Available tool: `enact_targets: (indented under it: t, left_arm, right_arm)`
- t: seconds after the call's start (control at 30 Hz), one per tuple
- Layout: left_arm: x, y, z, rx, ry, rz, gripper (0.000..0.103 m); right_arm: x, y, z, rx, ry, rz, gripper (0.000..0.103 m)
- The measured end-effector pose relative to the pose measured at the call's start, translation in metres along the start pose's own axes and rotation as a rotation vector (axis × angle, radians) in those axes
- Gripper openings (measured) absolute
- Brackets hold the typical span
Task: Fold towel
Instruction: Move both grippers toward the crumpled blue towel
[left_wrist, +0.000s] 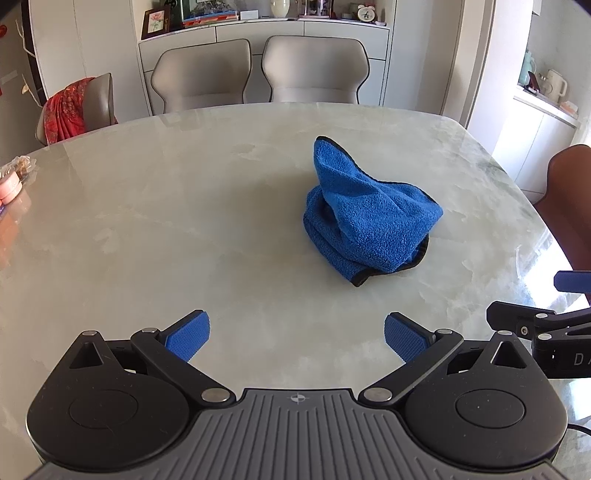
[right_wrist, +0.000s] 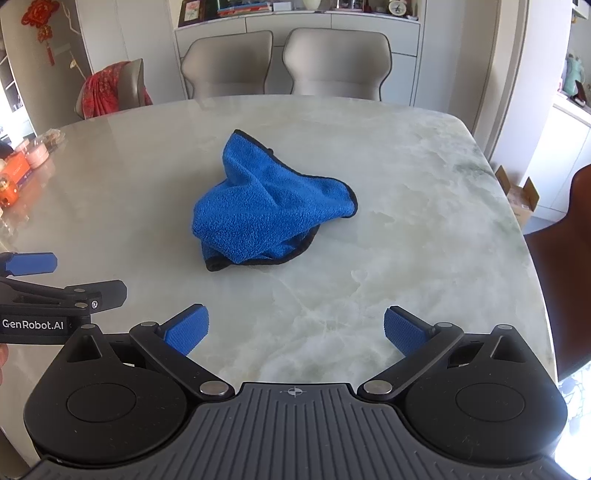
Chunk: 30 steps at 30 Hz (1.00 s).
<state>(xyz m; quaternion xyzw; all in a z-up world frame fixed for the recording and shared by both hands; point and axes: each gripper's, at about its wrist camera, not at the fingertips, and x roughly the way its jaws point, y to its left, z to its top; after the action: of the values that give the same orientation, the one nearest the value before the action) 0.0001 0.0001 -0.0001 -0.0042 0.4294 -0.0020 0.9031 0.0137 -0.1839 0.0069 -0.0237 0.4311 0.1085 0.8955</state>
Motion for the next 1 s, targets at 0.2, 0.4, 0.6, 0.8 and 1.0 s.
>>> enact_targets:
  t: [0.2,0.4,0.6,0.8,1.0]
  left_arm:
    - [0.006,-0.001,0.002,0.008,0.023,0.005,0.103]
    - [0.01,-0.002,0.002,0.008,0.019,0.004,0.103]
    - [0.019,-0.003,0.01,0.015,0.029,-0.006,0.103]
    - [0.029,-0.003,0.027,0.033,0.013,-0.017,0.103]
    - [0.041,-0.003,0.052,0.096,-0.009,-0.029,0.103]
  right_arm:
    - [-0.002,-0.001,0.001,-0.009,0.007,-0.008,0.102]
    - [0.005,0.0,0.0,-0.017,-0.004,-0.002,0.102]
    - [0.006,-0.003,0.006,-0.023,-0.017,0.008,0.102]
    - [0.017,-0.009,0.024,-0.031,-0.014,-0.009,0.102]
    - [0.029,-0.02,0.043,-0.017,-0.03,-0.003,0.102]
